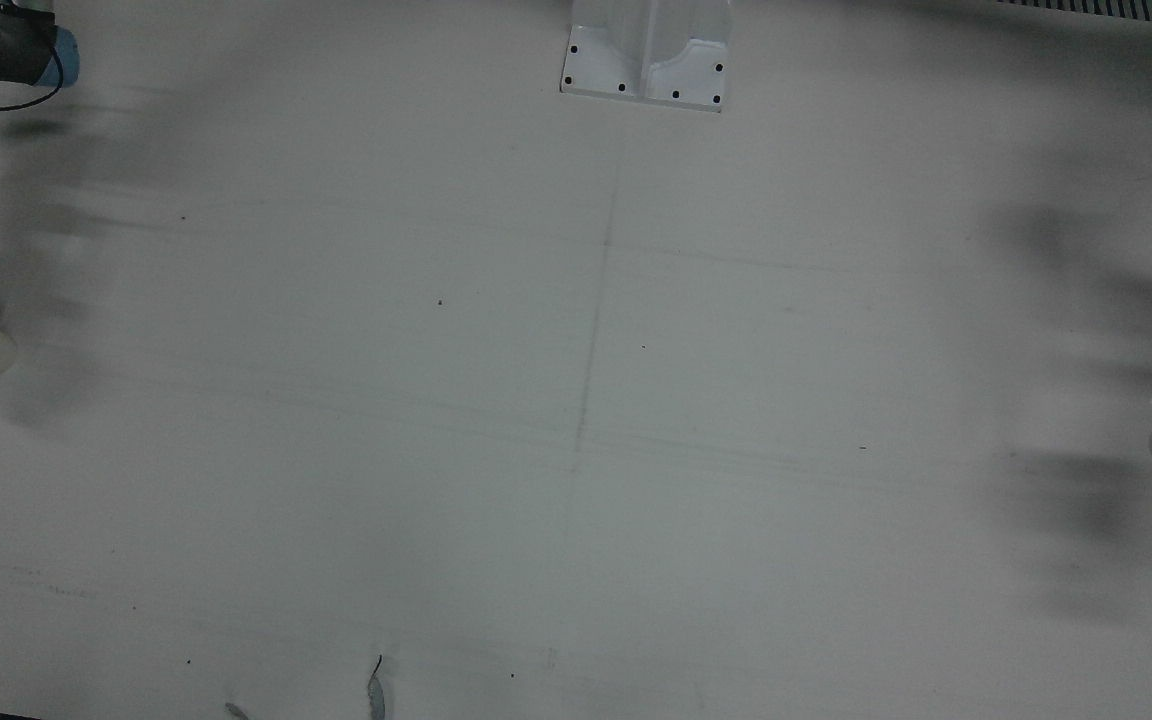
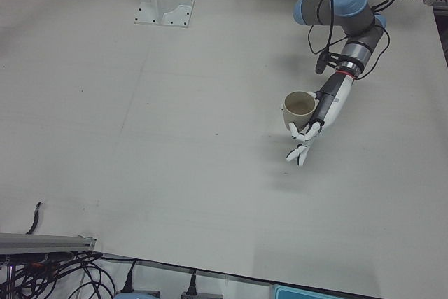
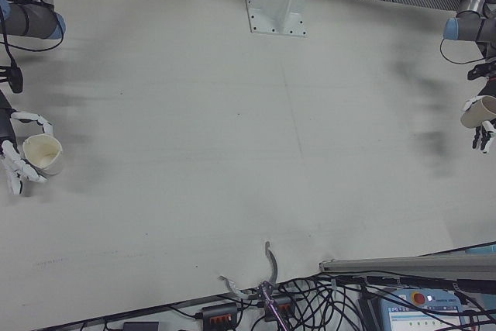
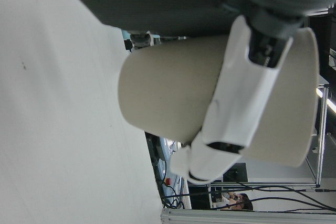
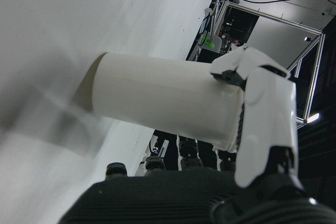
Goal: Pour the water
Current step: 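Wrap the right hand fingers around the second paper cup and grip it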
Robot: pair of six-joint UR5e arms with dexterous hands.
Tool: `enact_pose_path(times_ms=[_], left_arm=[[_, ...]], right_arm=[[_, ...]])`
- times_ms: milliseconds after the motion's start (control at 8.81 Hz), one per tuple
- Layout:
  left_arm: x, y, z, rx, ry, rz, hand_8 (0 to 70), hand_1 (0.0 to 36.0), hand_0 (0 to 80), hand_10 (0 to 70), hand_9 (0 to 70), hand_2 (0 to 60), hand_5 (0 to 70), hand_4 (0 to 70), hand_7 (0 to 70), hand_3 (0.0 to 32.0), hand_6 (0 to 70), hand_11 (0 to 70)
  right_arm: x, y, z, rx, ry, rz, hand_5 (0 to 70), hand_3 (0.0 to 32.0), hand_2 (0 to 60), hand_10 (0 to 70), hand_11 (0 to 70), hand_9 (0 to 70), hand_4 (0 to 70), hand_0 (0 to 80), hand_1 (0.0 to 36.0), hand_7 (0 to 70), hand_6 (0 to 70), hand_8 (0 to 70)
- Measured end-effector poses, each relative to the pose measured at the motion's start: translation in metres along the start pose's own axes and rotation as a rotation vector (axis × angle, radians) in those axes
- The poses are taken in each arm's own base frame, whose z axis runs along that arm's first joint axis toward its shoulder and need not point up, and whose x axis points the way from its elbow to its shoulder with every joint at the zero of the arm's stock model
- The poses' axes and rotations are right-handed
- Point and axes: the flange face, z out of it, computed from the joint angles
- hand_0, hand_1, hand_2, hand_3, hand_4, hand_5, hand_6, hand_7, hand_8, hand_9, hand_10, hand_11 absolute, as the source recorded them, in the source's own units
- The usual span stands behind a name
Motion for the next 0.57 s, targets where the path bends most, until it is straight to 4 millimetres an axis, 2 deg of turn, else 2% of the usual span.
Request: enact_pose_path(times_ms=[113,340,454,567], left_arm=[[0.000,-0.001,-0.001,0.001,0.001,-0.001,2.9,36.0,80.0,3.4,0.7,60.0,70.0,24.6,10.8,0.0,10.2,9.4],[0.000,-0.003,-0.004,0.004,0.001,-0.001,3.1,36.0,80.0,3.4,0.7,60.0,70.0,24.8,10.8,0.0,10.2,9.5],[0.000,-0.004,-0.005,0.005,0.001,-0.001,3.0,36.0,80.0,3.4,0.7,60.0,70.0,25.1,10.8,0.0,10.2,9.6],[0.000,-0.004,-0.005,0.005,0.000,-0.001,2.9,36.0,80.0,3.5,0.8,60.0,70.0,25.5,11.0,0.0,10.4,9.6]], right_arm=[[0.000,0.011,0.010,-0.002,0.004,-0.014,11.7,0.0,46.7,0.0,0.0,18.7,8.5,61.0,35.8,38.4,27.0,12.1],[0.000,0.033,0.028,0.002,0.002,-0.042,16.9,0.0,53.8,0.0,0.0,38.0,9.2,79.7,36.0,52.3,36.8,26.3],[0.001,0.041,0.034,0.002,-0.008,-0.047,19.7,0.0,55.7,0.0,0.1,47.8,9.5,80.0,36.0,60.5,41.8,34.1],[0.000,0.050,0.039,-0.004,-0.021,-0.048,21.9,0.0,57.0,0.5,4.8,56.7,10.7,80.0,36.0,68.9,46.9,41.3]])
